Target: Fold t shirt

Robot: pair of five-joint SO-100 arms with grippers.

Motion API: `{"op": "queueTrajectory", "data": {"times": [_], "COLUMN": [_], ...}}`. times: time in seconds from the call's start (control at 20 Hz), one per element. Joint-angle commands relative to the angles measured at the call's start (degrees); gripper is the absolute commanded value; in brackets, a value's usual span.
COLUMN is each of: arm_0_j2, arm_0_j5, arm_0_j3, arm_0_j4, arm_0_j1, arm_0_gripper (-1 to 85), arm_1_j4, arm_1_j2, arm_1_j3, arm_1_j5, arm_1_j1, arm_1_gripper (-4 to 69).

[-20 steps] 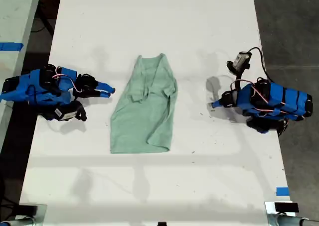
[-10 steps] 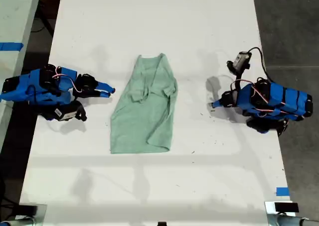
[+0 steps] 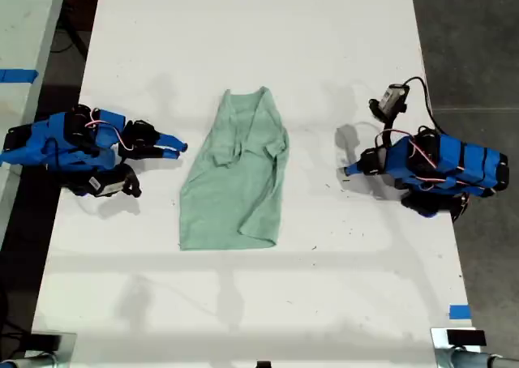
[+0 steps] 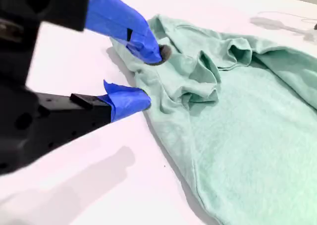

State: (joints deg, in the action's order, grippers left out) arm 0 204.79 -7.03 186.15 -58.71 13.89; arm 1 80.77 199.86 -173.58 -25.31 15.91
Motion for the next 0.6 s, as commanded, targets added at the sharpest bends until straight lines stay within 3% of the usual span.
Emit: {"op": "queueTrajectory", "data": {"times": [0.0,0.2,0.25,0.3,0.35,0.55], "arm_0_j2": [0.26,0.26,0.26,0.26,0.35,0.70], "arm_0_j5": [0.44,0.44,0.44,0.44,0.18,1.41], "arm_0_j3": [2.55,2.55,2.55,2.55,2.55,2.55], "arm_0_j4": [0.18,0.18,0.18,0.18,0.18,0.26], "arm_0_j1": [1.76,4.39,6.15,6.77,4.92,11.60], "arm_0_gripper": [11.2,9.8,2.0,-0.2,-0.2,-0.2], "arm_1_j4": [0.09,0.09,0.09,0.09,0.09,0.09], "arm_1_j2": [0.62,0.62,0.62,0.62,0.62,0.62], "arm_1_j3": [-2.20,-2.20,-2.20,-2.20,-2.20,-2.20], "arm_1_j5": [-0.70,-0.79,-0.79,-0.88,-0.88,-0.88], "arm_1_j1": [-0.62,-0.79,-0.79,-0.70,-0.70,-0.79], "arm_1_gripper": [1.9,1.9,1.9,1.9,1.9,1.9]}}
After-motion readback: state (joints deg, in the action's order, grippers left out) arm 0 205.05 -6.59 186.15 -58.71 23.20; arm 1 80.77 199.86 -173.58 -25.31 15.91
